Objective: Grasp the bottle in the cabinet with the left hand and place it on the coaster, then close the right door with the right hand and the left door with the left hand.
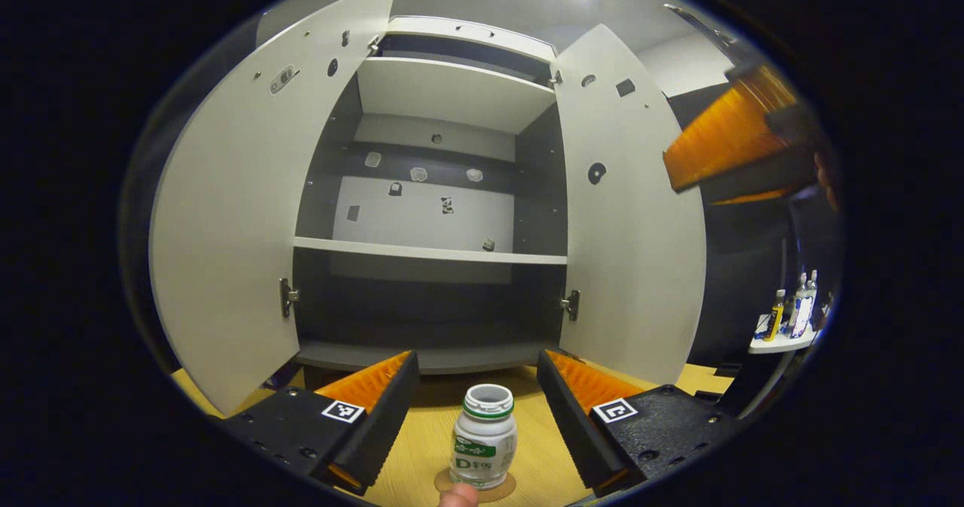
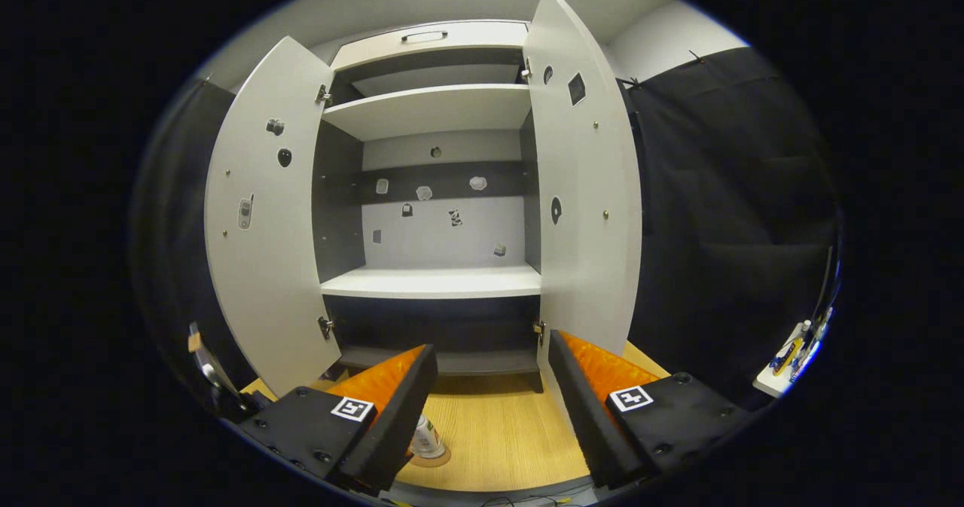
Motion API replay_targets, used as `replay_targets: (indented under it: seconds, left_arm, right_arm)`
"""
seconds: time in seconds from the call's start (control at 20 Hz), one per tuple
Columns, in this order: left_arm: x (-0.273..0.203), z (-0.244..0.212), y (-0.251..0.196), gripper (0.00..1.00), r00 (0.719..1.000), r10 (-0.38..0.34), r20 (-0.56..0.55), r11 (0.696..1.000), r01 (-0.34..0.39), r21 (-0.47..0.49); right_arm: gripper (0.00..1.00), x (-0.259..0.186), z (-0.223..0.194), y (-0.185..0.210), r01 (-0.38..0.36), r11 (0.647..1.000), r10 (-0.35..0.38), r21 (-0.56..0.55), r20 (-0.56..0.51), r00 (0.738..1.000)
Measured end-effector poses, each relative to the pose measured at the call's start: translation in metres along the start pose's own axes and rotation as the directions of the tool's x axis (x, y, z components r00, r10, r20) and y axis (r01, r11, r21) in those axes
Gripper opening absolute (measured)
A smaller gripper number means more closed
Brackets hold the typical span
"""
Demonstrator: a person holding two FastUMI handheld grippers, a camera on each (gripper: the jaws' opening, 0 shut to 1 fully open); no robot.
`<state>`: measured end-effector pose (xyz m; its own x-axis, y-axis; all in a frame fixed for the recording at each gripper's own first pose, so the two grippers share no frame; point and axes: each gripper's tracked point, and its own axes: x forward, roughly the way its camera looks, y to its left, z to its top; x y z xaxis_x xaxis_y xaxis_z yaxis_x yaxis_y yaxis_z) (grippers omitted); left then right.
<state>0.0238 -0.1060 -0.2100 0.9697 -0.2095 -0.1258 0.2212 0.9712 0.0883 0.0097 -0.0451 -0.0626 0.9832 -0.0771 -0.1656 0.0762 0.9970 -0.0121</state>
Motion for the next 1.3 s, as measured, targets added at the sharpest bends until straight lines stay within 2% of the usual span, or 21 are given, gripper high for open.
replay_targets:
  seconds: [0.3,0.45,0.7,0.9,1.15,1.3]
  left_arm:
    - [-0.003,0.077,0.034,0.95,0.998,0.053,0.021,0.998,-0.052,-0.035]
    - [0.0,0.105,0.057,0.95,0.995,0.102,0.005,0.993,-0.102,-0.064]
    - [0.001,0.126,0.098,0.95,0.981,0.192,-0.001,0.973,-0.191,-0.126]
    - [-0.006,0.134,0.121,0.95,0.971,0.237,0.02,0.964,-0.232,-0.128]
    - [-0.016,0.134,0.132,0.95,0.966,0.259,0.014,0.955,-0.254,-0.151]
    - [-0.022,0.134,0.144,0.95,0.956,0.292,0.019,0.949,-0.287,-0.13]
  right_arm:
    - [0.98,0.005,0.013,-0.009,-0.009,0.999,0.005,0.045,0.069,0.998]
    - [0.98,-0.002,0.029,-0.028,0.029,0.999,-0.033,0.037,0.107,0.994]
    - [0.98,-0.021,0.063,-0.099,0.166,0.985,-0.17,0.037,0.172,0.97]
    - [0.98,-0.015,0.097,-0.175,0.311,0.949,-0.314,0.045,0.192,0.93]
    - [1.0,0.023,0.146,-0.227,0.332,0.94,-0.342,0.085,0.19,0.92]
    - [0.98,0.049,0.164,-0.241,0.338,0.94,-0.342,0.054,0.186,0.921]
